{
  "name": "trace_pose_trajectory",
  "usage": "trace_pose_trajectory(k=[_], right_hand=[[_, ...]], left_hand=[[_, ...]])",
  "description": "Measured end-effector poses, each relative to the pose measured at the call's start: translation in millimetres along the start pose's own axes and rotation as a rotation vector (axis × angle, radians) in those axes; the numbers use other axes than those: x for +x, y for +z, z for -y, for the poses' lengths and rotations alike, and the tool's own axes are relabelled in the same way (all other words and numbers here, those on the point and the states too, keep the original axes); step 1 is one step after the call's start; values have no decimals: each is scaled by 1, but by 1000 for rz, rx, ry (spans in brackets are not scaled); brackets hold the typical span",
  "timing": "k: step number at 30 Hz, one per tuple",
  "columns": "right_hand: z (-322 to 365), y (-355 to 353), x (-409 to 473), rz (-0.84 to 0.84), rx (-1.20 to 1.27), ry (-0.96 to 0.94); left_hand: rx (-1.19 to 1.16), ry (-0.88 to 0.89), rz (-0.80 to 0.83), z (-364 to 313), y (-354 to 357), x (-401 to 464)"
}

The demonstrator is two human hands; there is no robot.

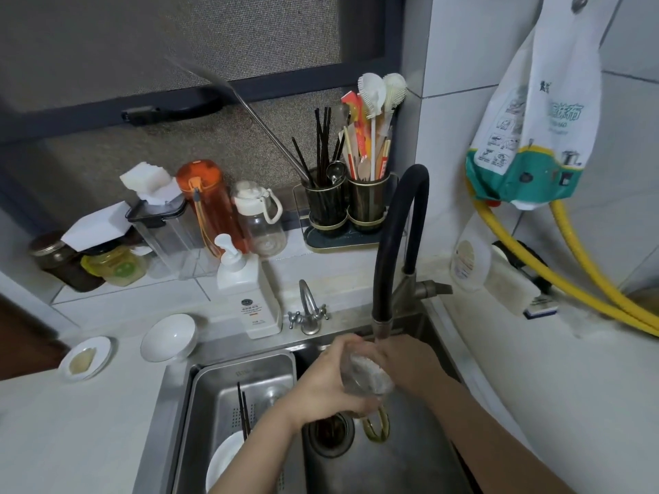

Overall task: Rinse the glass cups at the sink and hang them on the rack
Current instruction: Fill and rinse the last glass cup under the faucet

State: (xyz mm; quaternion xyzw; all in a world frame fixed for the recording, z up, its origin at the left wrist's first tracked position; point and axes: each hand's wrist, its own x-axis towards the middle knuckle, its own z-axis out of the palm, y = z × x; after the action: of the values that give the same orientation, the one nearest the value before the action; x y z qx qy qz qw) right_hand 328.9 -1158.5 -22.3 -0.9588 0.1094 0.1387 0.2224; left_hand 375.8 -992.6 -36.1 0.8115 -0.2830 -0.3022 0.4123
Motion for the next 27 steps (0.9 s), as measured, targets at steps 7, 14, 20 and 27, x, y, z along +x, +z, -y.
trace_pose_trajectory(k=[7,14,20,27], right_hand=[[-1,0,10,68,172,-41],[-5,2,10,35,15,-46],[-7,12,8,57,-203,-52],[-16,11,15,55,248,83]], left_hand=[[-83,7,43,-6,-1,-2],[-44,-18,121,-9,-9,1],[103,-42,-22,-12,4,3],[74,26,43,-12,0,2]])
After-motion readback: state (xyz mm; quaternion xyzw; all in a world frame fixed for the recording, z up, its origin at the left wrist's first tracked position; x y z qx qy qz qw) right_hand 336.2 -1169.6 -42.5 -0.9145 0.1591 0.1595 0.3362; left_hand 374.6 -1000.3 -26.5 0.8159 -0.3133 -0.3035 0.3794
